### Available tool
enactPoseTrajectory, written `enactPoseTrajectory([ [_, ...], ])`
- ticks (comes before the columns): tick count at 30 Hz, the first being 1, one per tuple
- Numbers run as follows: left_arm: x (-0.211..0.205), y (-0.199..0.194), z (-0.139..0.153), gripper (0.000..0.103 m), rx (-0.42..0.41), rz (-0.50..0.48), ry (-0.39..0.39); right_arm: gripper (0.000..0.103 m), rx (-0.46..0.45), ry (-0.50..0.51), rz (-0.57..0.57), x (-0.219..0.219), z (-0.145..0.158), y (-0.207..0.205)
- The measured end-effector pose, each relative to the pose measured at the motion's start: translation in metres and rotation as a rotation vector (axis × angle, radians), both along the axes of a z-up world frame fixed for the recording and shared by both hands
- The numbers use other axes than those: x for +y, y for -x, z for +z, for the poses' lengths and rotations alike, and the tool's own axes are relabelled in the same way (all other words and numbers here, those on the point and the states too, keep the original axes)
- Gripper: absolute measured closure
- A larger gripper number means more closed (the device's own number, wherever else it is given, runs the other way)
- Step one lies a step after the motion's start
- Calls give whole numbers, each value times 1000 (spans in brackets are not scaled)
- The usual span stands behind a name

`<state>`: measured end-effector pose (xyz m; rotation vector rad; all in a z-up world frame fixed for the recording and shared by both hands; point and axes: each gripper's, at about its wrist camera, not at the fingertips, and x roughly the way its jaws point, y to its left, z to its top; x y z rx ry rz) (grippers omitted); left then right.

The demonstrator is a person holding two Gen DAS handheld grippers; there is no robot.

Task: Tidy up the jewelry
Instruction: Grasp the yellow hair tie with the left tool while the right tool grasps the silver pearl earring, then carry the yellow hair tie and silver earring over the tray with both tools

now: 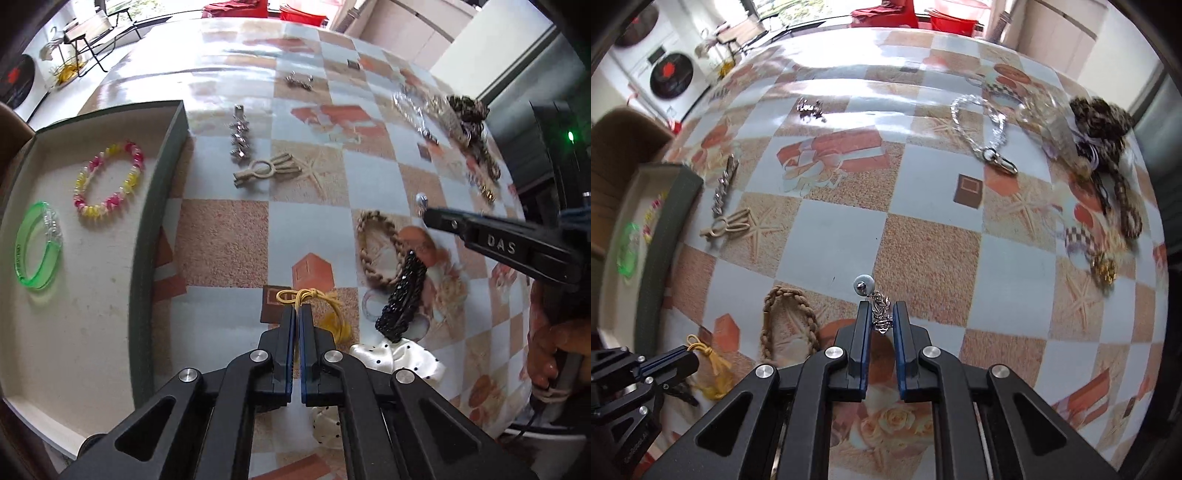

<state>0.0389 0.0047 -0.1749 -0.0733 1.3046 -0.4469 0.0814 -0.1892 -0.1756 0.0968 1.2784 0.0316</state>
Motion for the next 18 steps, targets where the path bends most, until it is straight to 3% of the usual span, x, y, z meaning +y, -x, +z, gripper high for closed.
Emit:
enactPoseTrajectory([
  [11, -3, -13, 21, 98, -60, 71, 66, 91, -14, -83, -54, -8, 31, 19],
  [18, 23, -16, 50, 98, -117, 136, 111, 91, -44, -106, -38, 2, 59, 25],
])
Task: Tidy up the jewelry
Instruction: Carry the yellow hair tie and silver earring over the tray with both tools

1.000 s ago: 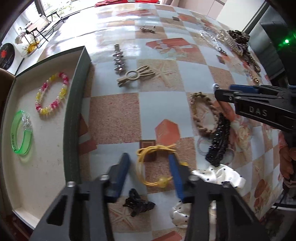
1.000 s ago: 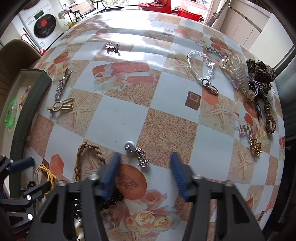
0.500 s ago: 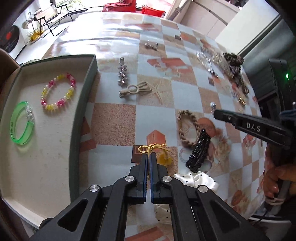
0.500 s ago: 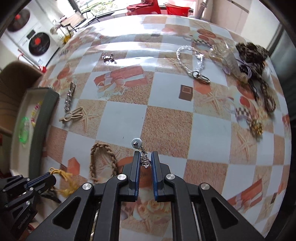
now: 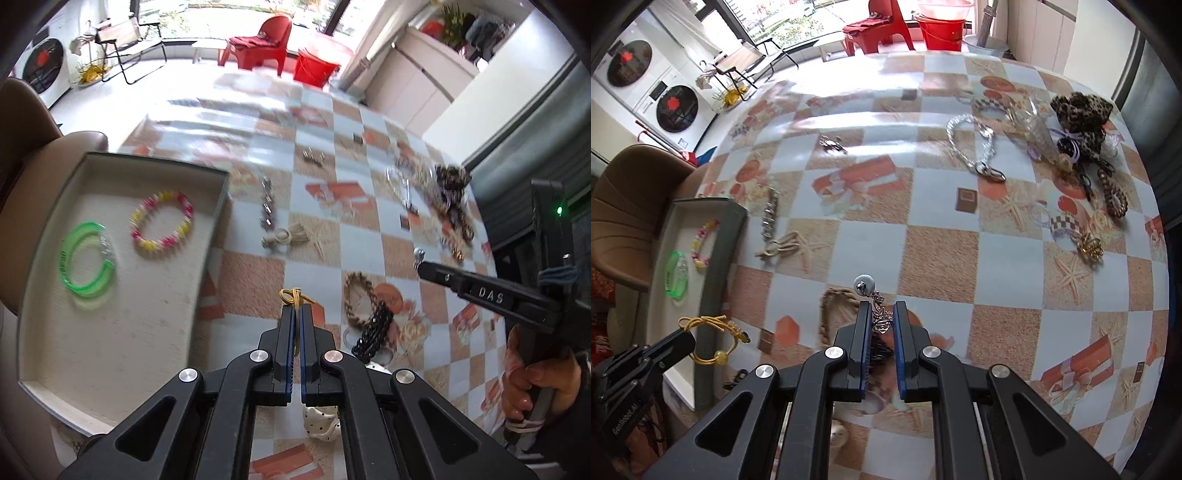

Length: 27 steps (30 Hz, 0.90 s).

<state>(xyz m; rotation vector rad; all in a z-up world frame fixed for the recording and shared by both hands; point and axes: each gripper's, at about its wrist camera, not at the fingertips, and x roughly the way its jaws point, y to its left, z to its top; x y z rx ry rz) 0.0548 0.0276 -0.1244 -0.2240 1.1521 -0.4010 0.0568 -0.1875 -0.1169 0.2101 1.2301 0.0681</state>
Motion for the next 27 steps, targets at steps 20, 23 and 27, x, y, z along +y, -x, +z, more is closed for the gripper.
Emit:
enactPoseTrajectory([
  [20, 132, 16, 6, 98, -17, 271, -23, 91, -70, -67, 286, 161, 31, -43],
  [23, 152, 20, -7, 98, 6, 315, -35, 91, -57, -80, 340, 191, 25, -43],
  [27, 175, 26, -27, 98, 44, 368, -55, 91, -17, -106, 401, 227, 10, -41],
])
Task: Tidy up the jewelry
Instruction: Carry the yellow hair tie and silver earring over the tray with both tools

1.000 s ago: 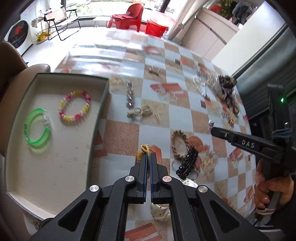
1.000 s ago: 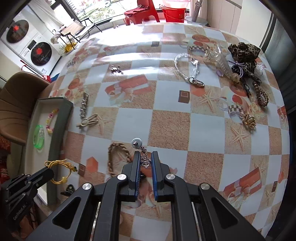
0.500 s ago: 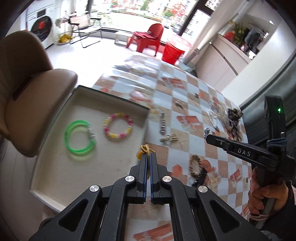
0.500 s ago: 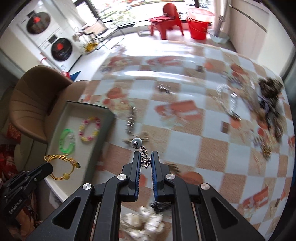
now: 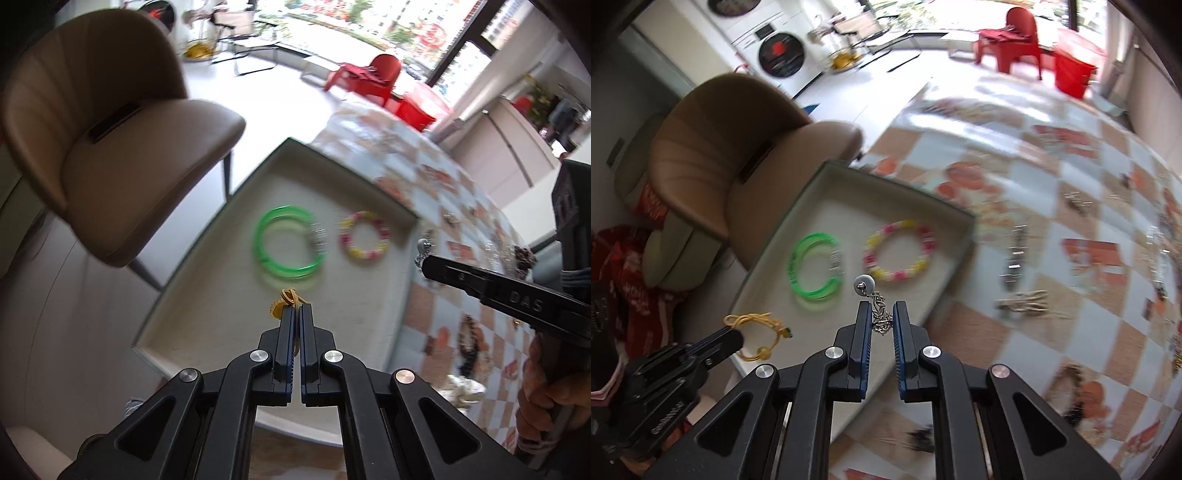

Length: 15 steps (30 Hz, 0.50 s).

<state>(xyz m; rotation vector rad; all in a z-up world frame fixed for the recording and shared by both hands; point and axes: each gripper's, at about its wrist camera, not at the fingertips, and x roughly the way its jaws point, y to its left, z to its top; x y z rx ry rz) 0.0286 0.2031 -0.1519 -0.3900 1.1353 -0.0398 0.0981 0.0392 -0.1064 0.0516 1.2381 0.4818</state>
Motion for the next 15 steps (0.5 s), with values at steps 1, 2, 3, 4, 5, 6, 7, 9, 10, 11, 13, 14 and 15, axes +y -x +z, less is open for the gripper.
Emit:
enactPoseTrajectory([
  [1, 5, 1, -5, 98, 10, 9, -4, 91, 11, -4, 15, 8, -4, 1],
  [2, 9, 3, -11, 98, 22, 17, -12, 91, 21, -5, 28, 15, -8, 3],
  [3, 14, 4, -18, 98, 36, 26, -24, 91, 33, -6, 47, 24, -13, 5],
  [4, 17, 5, -24, 98, 47, 34, -31, 91, 43, -4, 60, 31, -18, 8],
  [5, 21, 5, -29, 98, 57, 41, -33, 91, 51, -2, 71, 35, -21, 10],
  [6, 25, 7, -35, 98, 69, 53, -35, 91, 65, 3, 88, 42, -28, 15],
  [7, 28, 7, -39, 98, 75, 57, -38, 91, 76, 7, 97, 46, -33, 18],
  [9, 31, 7, -48, 98, 92, 62, -52, 91, 99, 16, 113, 53, -42, 24],
  [10, 32, 8, -51, 98, 99, 60, -59, 91, 112, 21, 120, 56, -47, 27],
  [11, 32, 8, -54, 98, 105, 57, -69, 91, 120, 26, 124, 58, -52, 28],
  [13, 29, 7, -60, 98, 120, 49, -96, 91, 141, 41, 131, 61, -62, 34],
  [14, 28, 7, -63, 98, 124, 46, -109, 91, 150, 48, 133, 62, -67, 36],
  [15, 26, 7, -64, 98, 127, 45, -123, 91, 156, 53, 134, 62, -70, 37],
])
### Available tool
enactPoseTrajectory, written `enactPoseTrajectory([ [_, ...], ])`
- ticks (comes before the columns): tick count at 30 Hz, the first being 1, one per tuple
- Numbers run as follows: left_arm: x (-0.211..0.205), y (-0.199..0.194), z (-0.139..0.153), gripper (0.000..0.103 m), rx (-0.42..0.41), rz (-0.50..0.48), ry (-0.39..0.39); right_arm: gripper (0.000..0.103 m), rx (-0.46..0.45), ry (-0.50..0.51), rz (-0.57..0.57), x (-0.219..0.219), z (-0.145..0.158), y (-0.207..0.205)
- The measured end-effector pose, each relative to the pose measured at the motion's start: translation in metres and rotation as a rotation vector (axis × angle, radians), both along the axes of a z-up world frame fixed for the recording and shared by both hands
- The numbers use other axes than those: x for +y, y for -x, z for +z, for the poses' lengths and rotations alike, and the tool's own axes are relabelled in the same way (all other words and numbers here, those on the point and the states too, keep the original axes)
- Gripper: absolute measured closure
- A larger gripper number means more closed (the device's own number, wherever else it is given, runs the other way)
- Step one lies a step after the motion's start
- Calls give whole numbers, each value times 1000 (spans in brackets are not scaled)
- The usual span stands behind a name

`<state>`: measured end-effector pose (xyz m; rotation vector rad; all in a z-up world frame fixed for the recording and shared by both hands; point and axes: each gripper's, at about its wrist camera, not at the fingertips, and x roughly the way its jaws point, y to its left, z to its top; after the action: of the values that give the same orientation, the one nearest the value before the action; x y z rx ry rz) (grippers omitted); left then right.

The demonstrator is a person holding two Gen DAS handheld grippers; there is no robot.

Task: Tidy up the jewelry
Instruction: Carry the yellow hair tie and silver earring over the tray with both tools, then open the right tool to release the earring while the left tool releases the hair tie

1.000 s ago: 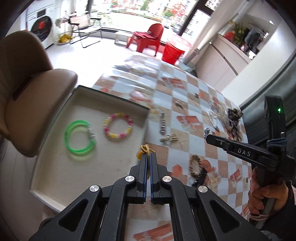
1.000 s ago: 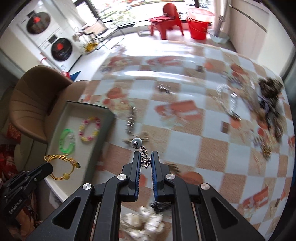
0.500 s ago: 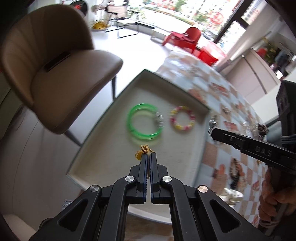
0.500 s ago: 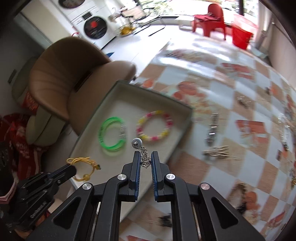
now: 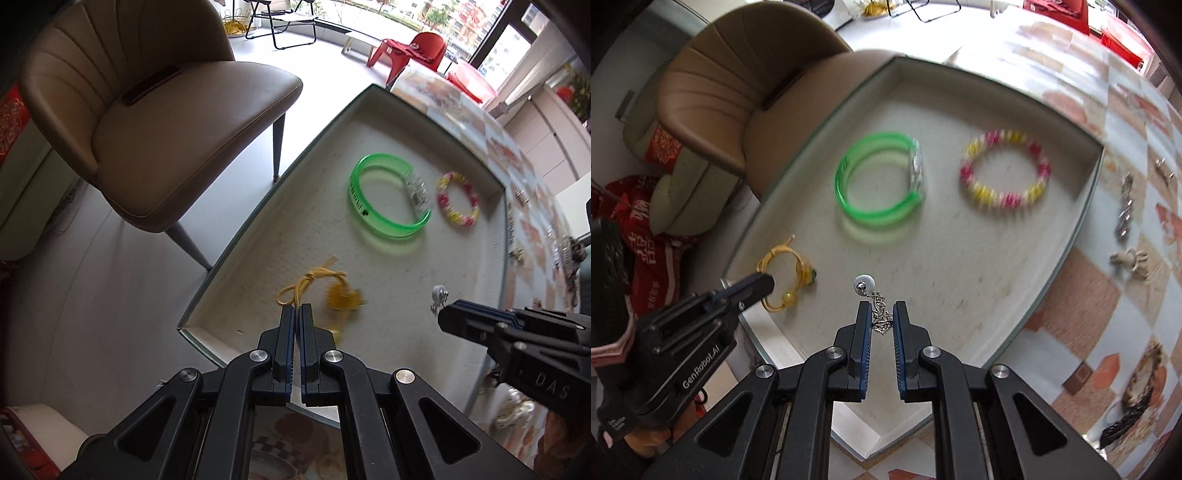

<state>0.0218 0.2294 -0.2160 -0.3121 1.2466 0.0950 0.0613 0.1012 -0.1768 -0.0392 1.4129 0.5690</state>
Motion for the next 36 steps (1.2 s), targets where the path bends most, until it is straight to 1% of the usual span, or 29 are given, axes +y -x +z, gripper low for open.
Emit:
enactPoseTrajectory([
  [6, -4, -1, -13, 98, 47, -6, -46, 91, 15, 30, 5, 4, -18, 2],
  [11, -7, -2, -12, 98, 53, -16, -73, 90, -6, 46, 29, 9, -15, 0],
  [17, -9, -4, -8, 98, 61, -4, -93, 89, 17, 35, 16, 14, -14, -2],
  [18, -10, -6, -8, 98, 61, -4, -98, 86, 19, 26, 9, 13, -13, -4],
  [20, -12, -7, -6, 98, 58, -10, -113, 77, 11, 12, -8, 8, -8, -7],
  [21, -12, -6, -6, 98, 59, -11, -119, 69, 3, 4, -17, 6, -5, -9],
  [22, -12, -7, -5, 98, 61, -12, -120, 66, -4, -3, -23, 4, -1, -10],
  [24, -13, -7, -4, 98, 62, -16, -117, 65, -18, -19, -36, -1, 7, -13],
  [28, -17, -8, -1, 98, 56, -29, -136, 64, -35, -39, -70, -13, 20, -15],
  [36, -18, -11, 0, 98, 60, -27, -148, 64, -56, -60, -125, -41, 35, -13],
])
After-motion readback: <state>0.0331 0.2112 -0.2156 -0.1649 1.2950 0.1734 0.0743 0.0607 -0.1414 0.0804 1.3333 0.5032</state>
